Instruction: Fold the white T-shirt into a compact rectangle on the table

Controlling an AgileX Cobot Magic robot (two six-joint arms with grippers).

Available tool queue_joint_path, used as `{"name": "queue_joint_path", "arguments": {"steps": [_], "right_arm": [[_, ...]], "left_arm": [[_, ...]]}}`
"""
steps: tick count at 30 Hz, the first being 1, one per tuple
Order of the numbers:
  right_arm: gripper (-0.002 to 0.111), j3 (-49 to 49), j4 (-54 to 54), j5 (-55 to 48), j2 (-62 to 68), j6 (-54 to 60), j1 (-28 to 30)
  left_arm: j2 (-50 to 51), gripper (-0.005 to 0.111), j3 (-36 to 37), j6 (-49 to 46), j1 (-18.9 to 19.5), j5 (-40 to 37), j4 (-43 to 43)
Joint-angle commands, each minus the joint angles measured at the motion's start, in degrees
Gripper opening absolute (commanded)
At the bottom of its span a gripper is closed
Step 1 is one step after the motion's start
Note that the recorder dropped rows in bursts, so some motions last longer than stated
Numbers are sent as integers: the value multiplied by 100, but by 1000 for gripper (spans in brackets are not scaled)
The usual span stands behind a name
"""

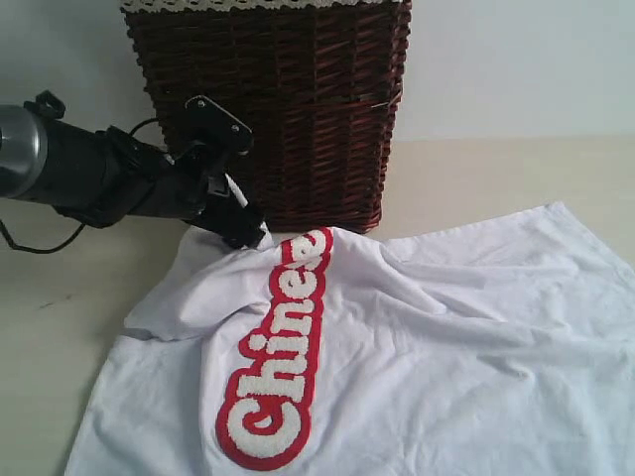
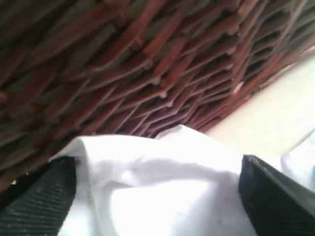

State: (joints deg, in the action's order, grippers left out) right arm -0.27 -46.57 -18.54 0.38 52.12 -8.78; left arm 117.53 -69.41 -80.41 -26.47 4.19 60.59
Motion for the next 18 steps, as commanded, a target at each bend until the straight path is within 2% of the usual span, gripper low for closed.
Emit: {"name": "queue_joint_path", "arguments": {"steps": [1, 6, 10, 12, 15, 18], "right_arm": [[17, 27, 24, 25, -38, 14, -9], [17, 27, 24, 25, -38, 14, -9], [17, 27, 24, 25, -38, 14, -9], [17, 27, 24, 25, -38, 14, -9], [17, 27, 24, 25, -38, 14, -9], [17, 27, 24, 25, -38, 14, -9]], "left_arm": [[-150, 87, 87, 47, 45, 492, 19], [-765, 86, 501, 47, 85, 480, 240], [-1434, 86, 915, 47, 227, 221, 286], [-1759, 86, 1121, -26, 345, -159, 286], [-2161, 81, 1461, -29, 614, -1526, 151], [-2380, 58, 1969, 7, 985, -3464, -51]]}}
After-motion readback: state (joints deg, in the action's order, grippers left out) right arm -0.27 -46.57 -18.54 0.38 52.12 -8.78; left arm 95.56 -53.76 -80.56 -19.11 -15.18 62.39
